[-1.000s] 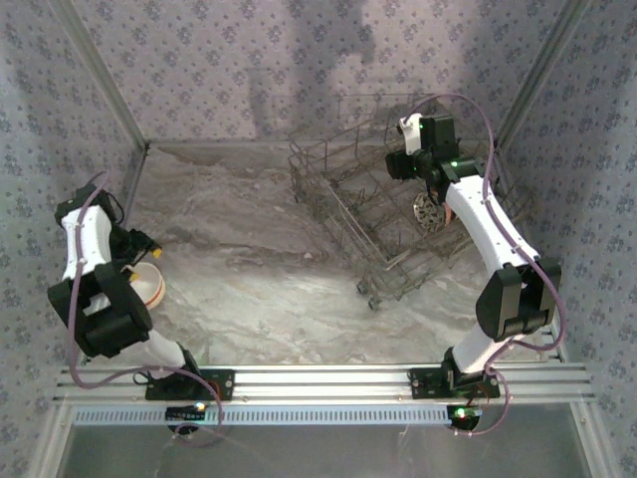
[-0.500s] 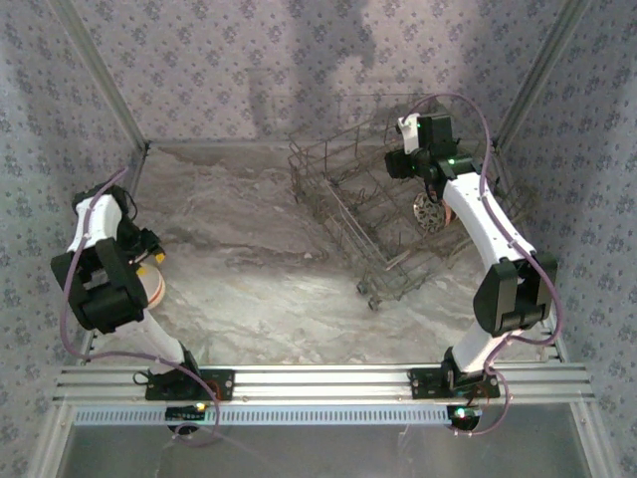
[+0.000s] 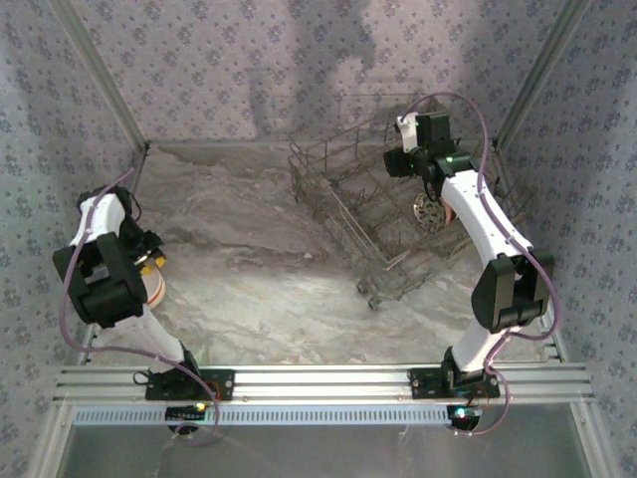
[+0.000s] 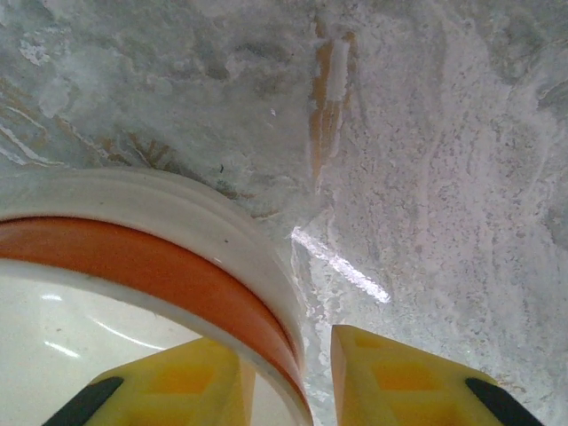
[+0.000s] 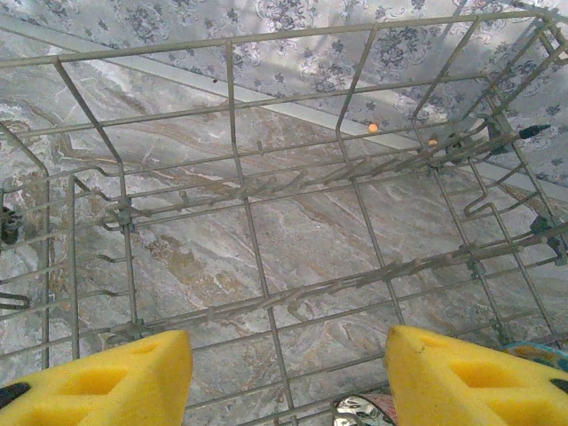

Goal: Load the bowls into the dish rack

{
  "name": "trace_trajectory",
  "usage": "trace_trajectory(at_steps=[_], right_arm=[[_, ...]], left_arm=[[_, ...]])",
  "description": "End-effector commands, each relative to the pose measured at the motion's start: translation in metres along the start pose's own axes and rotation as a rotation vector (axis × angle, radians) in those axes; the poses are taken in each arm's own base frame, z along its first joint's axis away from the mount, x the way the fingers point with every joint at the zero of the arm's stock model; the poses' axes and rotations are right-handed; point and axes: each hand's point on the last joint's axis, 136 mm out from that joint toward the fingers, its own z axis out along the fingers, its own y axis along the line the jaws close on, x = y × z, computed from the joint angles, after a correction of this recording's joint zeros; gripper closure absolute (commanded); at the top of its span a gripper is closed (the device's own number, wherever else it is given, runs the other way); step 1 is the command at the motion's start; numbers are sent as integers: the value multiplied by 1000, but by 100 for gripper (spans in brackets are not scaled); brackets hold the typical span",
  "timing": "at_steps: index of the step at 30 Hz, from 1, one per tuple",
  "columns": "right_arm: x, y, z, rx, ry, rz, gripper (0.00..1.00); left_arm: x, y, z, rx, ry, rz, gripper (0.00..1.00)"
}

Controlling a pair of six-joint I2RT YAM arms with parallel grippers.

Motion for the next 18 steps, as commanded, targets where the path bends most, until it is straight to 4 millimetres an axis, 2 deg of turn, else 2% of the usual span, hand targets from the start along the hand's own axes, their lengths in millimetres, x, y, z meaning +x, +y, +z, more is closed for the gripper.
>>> trace_trajectory(at_steps=[1,8,18], right_arm=[[-7,-4,-2,12,-8,8,39],[-6,-4,-1,11,-5,10,39],[-4,-2,3,0,-1,12,39]], left_arm=[[6,3,1,-26,27,23,75],[11,6,0,-44,40,37,85],[16,6,-9,-70,38,57,92]])
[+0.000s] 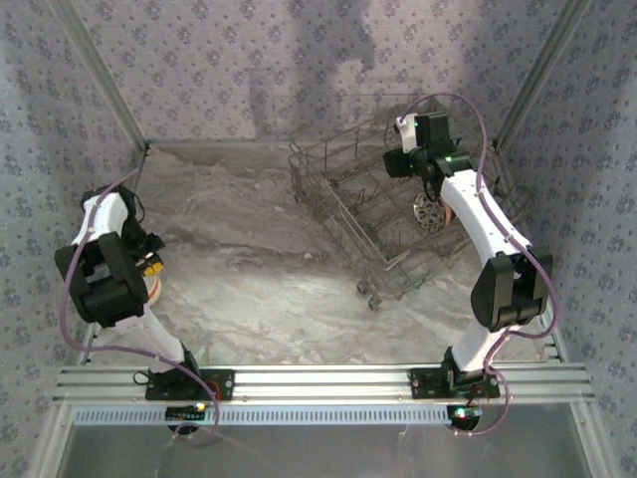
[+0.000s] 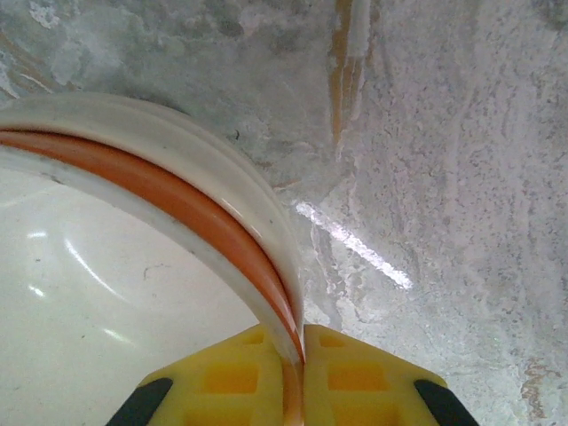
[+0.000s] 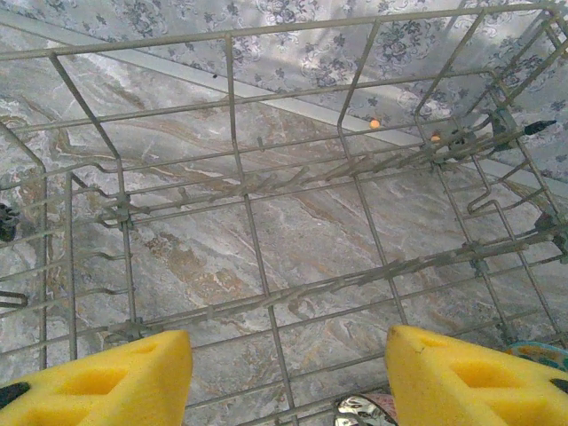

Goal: Load the bowls into the dish rack

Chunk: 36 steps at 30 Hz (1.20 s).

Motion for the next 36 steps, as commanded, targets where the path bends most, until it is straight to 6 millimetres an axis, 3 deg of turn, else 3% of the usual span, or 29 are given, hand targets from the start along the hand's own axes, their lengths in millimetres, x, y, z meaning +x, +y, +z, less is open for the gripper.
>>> trace_trajectory(at_steps=[1,12,26,30,36], right_arm=[[-7,-2,-1,2,-11,11,39],[-7,-3,-1,-3,-13,16,39],[-13,-6,-7,-13,-36,35,39],[-16,-13,-14,0,-50,48,39],[-28,-24,-30,1,-81,75,39]], left_arm=[[6,2,-9,-17,2,26,93],[14,3,-25,-56,-20,34,100],[21,-11,-88,-33,-186,26,100],[20,-38,-125,56,-297,27,100],[14,-123,-211,362,-538,70,100]])
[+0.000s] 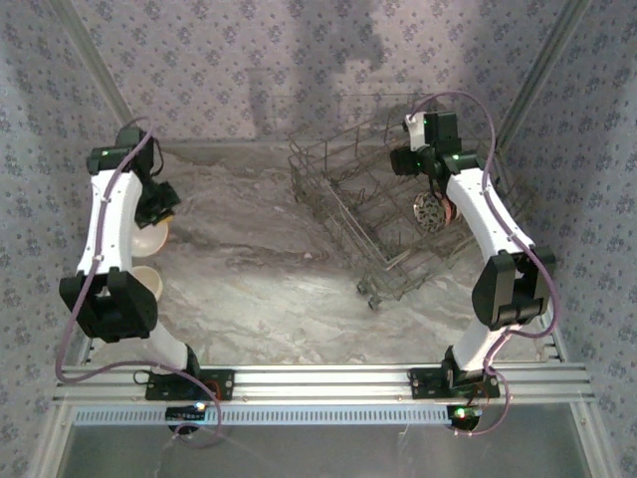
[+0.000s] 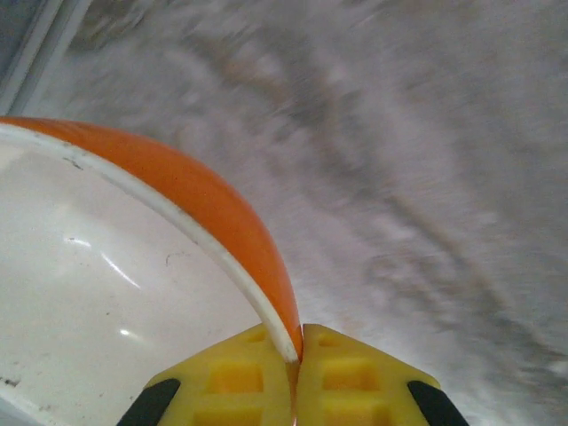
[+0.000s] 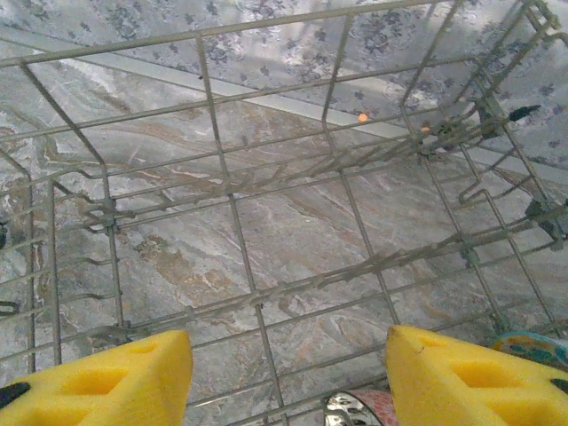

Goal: Load the bowls into the dish rack

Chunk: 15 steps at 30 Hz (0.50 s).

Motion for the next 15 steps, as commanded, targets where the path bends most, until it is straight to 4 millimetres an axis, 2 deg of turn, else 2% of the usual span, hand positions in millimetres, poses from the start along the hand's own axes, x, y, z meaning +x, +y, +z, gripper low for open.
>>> trace_trajectory(at_steps=[1,4,7,11,15], right_arm=[[-31,-6,-32,1,-83,26,39],[-40,-10,-45,16,-105,24,39],[-48,-13,-61,31,-134,29,39],[-53,-11,-81,36,-181,40,40],[-53,0,-99,35,-250,35,40]], left_arm=[[-27,-59,-54,231,-186,-40,100],[-49,-111,-89,393,-302,-31,100],[-59,-158,-113,510,-360,-3,100],[-62,-220,-140,663,-412,37,100],[-56,-267,-165,789,-447,46,100]])
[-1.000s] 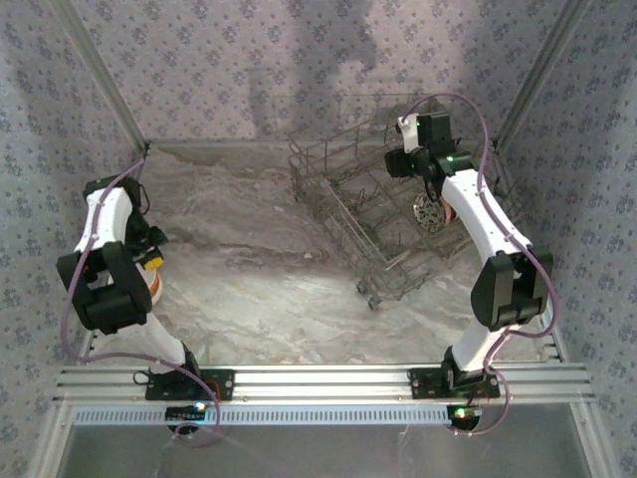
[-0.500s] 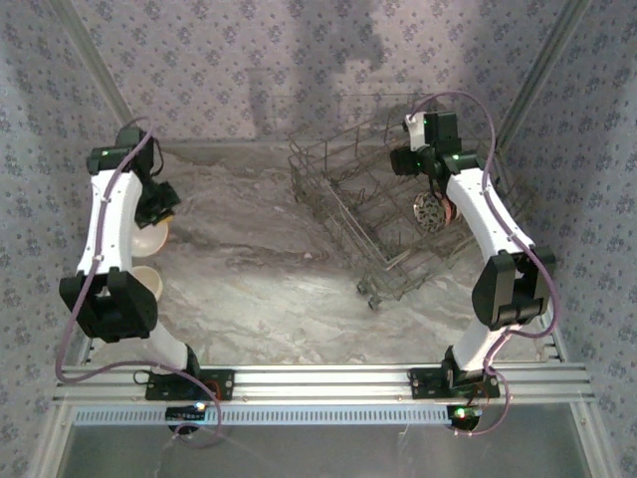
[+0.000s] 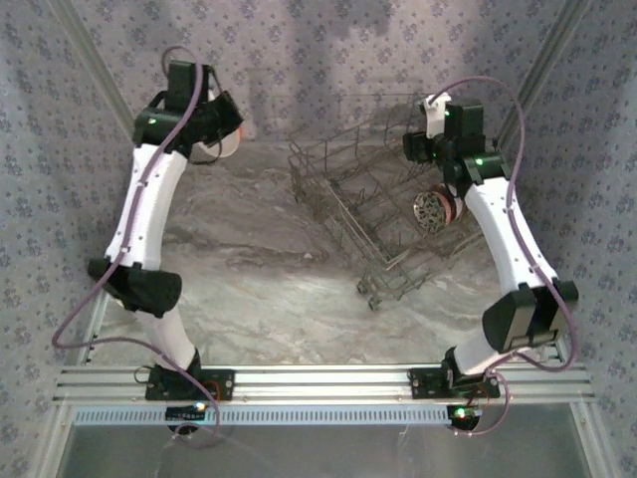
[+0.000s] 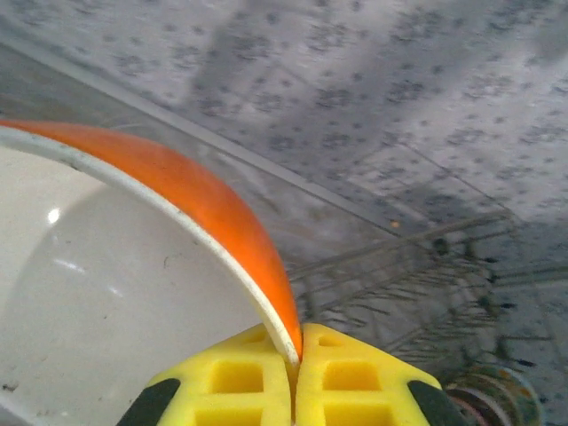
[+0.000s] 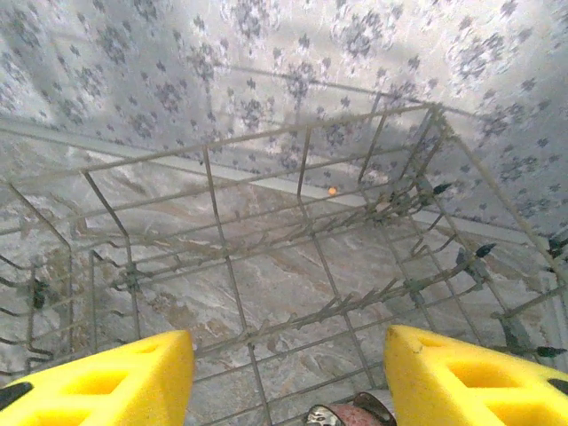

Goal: Load the bowls into the dish rack

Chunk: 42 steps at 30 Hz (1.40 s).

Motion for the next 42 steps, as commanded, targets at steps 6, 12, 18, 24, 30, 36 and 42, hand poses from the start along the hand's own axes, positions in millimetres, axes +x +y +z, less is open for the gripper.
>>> trace_trajectory(at_steps=[6,12,18,24,30,36,42], right_arm=[[-17,44,-43,-69,-192,-20,41],[-25,86,-56,-171,-321,-43,43],[-39,124,-59,-287,-411,-12,46],[-63,153,-48,-365,-443,72,48],[-74,179,-35,-437,-470,118,49],[-79,185,-23,-408,-491,153,50],[-79,184,-6,-317,-510,227,51]], left_arm=[[-4,-111,8,247,-103,-32,100],[10,-145,16,320,-109,-113,100],[19,-161,5,329,-139,-134,100],[31,-175,-6,324,-171,-128,100],[38,-182,-15,332,-178,-128,100],[41,-183,-19,321,-182,-121,100],[40,-183,-21,313,-203,-141,100]])
